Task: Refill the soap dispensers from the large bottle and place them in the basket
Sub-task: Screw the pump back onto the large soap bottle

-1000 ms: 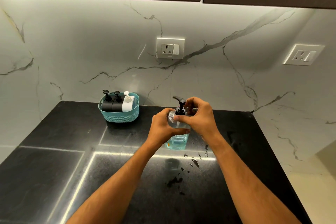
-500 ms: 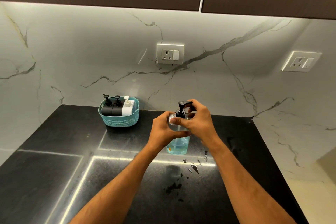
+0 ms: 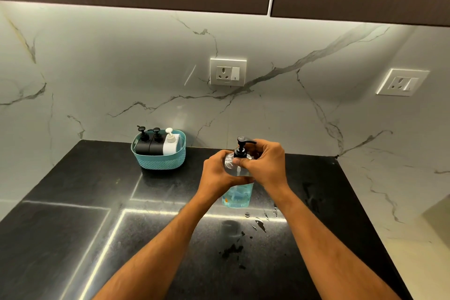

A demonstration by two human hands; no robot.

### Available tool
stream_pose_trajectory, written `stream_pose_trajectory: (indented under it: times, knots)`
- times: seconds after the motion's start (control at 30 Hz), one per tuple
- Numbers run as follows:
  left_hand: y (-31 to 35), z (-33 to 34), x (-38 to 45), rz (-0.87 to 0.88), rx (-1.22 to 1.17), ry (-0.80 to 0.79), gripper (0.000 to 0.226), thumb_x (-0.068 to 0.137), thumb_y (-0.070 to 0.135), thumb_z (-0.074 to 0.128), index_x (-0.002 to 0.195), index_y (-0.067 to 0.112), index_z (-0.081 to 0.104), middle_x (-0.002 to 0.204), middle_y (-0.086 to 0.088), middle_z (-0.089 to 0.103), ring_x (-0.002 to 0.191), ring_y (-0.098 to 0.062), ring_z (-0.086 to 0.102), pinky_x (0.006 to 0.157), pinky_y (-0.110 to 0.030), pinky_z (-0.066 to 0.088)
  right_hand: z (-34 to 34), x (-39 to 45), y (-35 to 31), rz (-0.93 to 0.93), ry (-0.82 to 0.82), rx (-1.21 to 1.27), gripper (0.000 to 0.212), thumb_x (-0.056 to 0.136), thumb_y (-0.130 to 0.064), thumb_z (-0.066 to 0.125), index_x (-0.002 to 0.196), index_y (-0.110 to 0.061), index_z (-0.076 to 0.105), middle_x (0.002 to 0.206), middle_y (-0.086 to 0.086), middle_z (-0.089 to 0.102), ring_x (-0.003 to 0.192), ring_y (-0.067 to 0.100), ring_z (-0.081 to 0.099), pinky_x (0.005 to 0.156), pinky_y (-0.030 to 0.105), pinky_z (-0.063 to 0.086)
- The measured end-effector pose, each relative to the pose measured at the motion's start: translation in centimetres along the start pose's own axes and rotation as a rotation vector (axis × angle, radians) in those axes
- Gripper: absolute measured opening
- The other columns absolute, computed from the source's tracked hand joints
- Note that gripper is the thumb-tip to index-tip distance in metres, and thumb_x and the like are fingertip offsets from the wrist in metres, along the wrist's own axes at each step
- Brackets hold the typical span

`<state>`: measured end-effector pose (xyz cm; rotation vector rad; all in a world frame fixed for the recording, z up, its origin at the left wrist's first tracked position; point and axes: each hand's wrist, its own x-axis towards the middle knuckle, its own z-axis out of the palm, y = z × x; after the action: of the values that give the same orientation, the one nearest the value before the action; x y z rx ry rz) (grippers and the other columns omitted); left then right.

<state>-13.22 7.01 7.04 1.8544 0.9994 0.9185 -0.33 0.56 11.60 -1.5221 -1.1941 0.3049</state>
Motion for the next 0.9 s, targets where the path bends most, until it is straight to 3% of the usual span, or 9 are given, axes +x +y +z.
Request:
stream_pose_trajectory:
  times: [0.13, 0.33, 0.63, 0.8, 0.9]
  knots:
    - [0.0, -0.1, -0.1, -0.002, -0.017, 0.019, 0.069, 0.058, 0.027, 0.103, 0.118, 0.014, 0.072, 0.104, 0.004, 0.077, 0.092, -0.009, 0.075, 0.085, -0.032, 0.065, 1.0, -0.6, 0.6, -0.012, 0.069, 0.0, 0.041, 0.068, -0.013, 0.095, 0.106, -0.01, 0.079, 0.098, -0.001, 0.078, 0.086, 0.008, 0.074, 0.076, 0.016, 0.06]
    - [0.0, -0.9, 0.1, -0.001, -0.031, -0.023, 0.069, 0.061, 0.028, 0.102, 0.121, 0.013, 0.071, 0.108, 0.003, 0.078, 0.095, -0.009, 0.075, 0.088, -0.031, 0.063, -0.7, 0.9, 0.9, 0.06, -0.274, 0.139, 0.039, 0.082, -0.013, 0.085, 0.12, -0.015, 0.075, 0.114, 0.004, 0.076, 0.107, 0.021, 0.073, 0.096, 0.04, 0.06]
    - [0.2, 0.8, 0.2, 0.002, -0.033, 0.042, 0.064, 0.06, 0.024, 0.102, 0.116, 0.012, 0.072, 0.1, 0.007, 0.076, 0.087, -0.003, 0.074, 0.08, -0.02, 0.062, 0.9, -0.1, 1.2, 0.057, 0.043, 0.144, 0.038, 0.08, 0.001, 0.084, 0.116, -0.004, 0.075, 0.11, 0.009, 0.077, 0.096, 0.018, 0.076, 0.083, 0.022, 0.061]
    - [0.4, 2.2, 0.8, 0.008, -0.027, 0.055, 0.057, 0.065, 0.021, 0.1, 0.113, 0.012, 0.072, 0.095, 0.008, 0.074, 0.084, -0.001, 0.072, 0.075, -0.012, 0.058, 1.1, -0.1, 2.1, 0.01, 0.151, 0.042, 0.039, 0.08, -0.007, 0.086, 0.118, -0.004, 0.076, 0.11, 0.01, 0.077, 0.097, 0.02, 0.075, 0.087, 0.026, 0.061]
    - [0.6, 2.9, 1.4, -0.006, -0.03, 0.022, 0.054, 0.067, 0.019, 0.099, 0.113, 0.013, 0.071, 0.095, 0.008, 0.073, 0.084, -0.002, 0.072, 0.074, -0.012, 0.058, 0.1, 0.2, 2.8, -0.033, 0.121, -0.03, 0.041, 0.081, -0.017, 0.086, 0.12, -0.009, 0.075, 0.111, 0.007, 0.073, 0.1, 0.017, 0.071, 0.088, 0.017, 0.058]
